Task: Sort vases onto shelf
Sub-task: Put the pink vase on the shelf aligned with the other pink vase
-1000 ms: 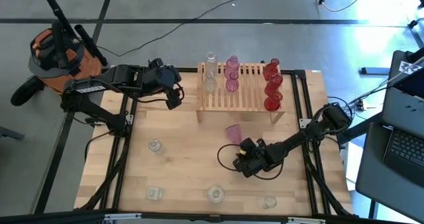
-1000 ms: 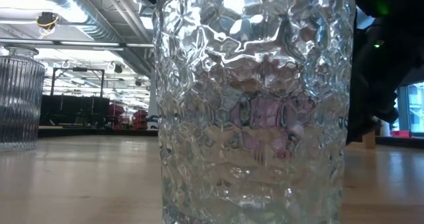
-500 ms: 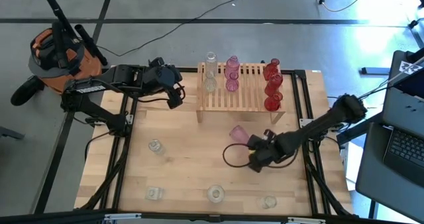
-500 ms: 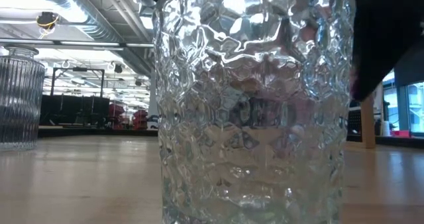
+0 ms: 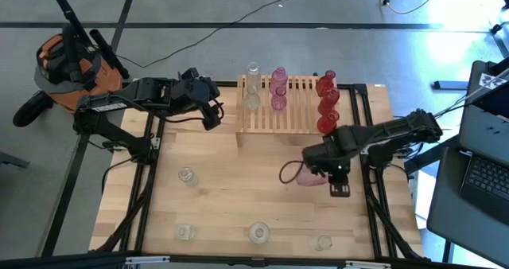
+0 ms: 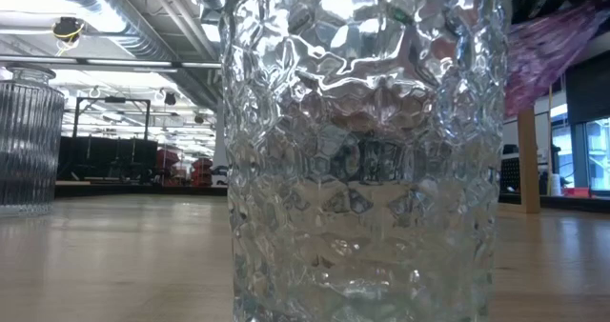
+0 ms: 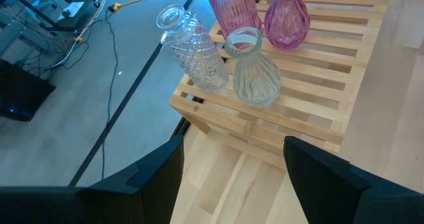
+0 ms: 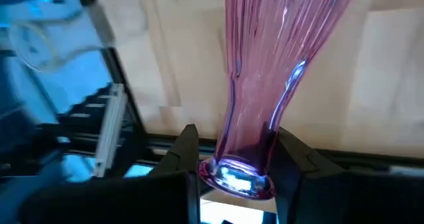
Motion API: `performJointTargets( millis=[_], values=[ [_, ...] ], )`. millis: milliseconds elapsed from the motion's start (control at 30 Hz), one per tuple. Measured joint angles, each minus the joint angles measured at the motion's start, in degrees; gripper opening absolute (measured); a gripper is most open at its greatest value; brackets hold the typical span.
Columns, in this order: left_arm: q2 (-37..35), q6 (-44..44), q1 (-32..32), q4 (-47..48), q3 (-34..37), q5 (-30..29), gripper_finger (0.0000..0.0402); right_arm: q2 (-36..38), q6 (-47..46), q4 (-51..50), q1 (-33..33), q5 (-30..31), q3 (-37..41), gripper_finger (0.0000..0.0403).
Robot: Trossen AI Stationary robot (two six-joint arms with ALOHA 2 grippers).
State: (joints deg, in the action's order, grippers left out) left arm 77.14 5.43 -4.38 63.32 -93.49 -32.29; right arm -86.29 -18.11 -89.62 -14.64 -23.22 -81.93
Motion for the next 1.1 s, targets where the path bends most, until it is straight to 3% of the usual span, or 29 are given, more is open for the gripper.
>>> performJointTargets(
  millis=[233, 467, 800, 1100],
  values=[
    [0.0, 0.49, 0.0, 0.47, 0.0, 0.04, 0.0251, -8.39, 7.17, -0.33, 0.72, -7.96, 2.09, 0.0079],
    [0.0, 1.91, 0.09, 1.01, 0.0, 0.07, 0.0251, -15.5, 10.81, -0.39, 0.79, -9.99, 2.23, 0.0079],
    [0.0, 1.75, 0.07, 2.67, 0.0, 0.31, 0.025, -14.73, -0.9, -0.46, -3.17, -11.99, 2.17, 0.0079],
    [0.0, 1.42, 0.06, 0.98, 0.0, 0.31, 0.025, -14.2, -9.42, -0.34, -10.73, -27.97, 2.14, 0.0079]
  ],
)
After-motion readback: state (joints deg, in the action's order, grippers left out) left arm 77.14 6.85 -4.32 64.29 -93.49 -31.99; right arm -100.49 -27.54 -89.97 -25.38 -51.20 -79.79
